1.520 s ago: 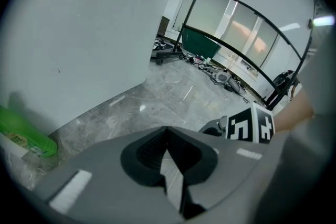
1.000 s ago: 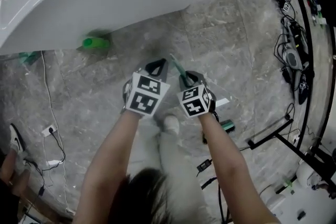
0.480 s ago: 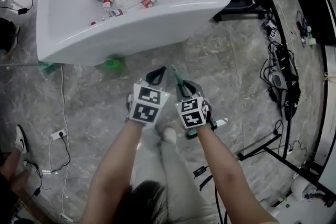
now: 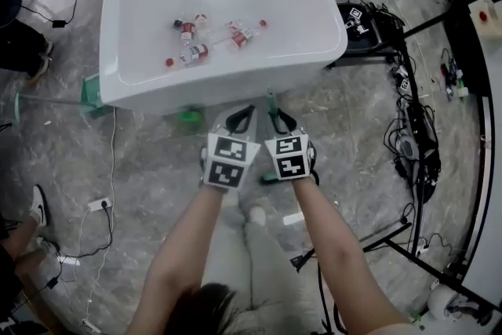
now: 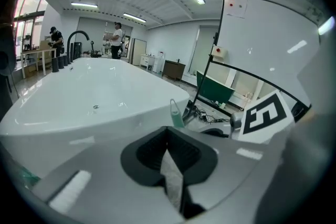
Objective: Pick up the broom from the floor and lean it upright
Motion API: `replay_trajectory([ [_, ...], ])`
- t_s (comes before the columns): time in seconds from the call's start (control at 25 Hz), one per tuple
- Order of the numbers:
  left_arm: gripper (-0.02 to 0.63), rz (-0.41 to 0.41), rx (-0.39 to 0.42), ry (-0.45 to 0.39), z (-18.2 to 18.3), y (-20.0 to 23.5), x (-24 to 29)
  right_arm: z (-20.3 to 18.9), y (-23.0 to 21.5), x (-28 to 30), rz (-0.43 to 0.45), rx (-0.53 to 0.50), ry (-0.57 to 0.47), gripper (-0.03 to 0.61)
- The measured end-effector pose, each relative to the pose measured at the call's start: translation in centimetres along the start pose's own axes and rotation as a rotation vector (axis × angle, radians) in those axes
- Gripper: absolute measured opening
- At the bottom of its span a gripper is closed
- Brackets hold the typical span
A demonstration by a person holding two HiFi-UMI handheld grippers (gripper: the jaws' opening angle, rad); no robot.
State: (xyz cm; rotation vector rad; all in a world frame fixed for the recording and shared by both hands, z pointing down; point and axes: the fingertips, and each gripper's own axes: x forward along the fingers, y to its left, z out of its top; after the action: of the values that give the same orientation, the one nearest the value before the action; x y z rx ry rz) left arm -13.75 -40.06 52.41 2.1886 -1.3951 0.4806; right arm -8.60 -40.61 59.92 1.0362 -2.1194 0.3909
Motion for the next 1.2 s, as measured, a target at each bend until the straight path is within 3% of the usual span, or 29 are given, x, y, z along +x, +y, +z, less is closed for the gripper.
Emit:
replay_trajectory([
  [0.24,0.000,0.025,0.017,-0.044,3.4,1.9,-0.1,6.5,-0.4,1.3,0.000,0.058,-0.086,0.089],
  [0.48,0.000,0.064,-0.038,-0.070,4.5,5.1,-0.5,10.2,-0.8,3.2,-0.017,0.077,-0.134,0.091],
  [0.72,0.000,0.063,-0.005,-0.046,3.7,6.1,-0.7,10.9,-1.1,4.1,-0.024,0.093,-0.154,0.094],
  [1.08,0.000,0.069,-0.016,-0.053,3.7,6.7,-0.6,11.7,-0.7,4.4,-0.022,0.029,-0.177,0.094],
  [1.2,0.000,0.070,-0.012,-0.051,3.8,6.6,-0.6,12.0,-0.8,4.5,-0.006,0.038,-0.183,0.150],
])
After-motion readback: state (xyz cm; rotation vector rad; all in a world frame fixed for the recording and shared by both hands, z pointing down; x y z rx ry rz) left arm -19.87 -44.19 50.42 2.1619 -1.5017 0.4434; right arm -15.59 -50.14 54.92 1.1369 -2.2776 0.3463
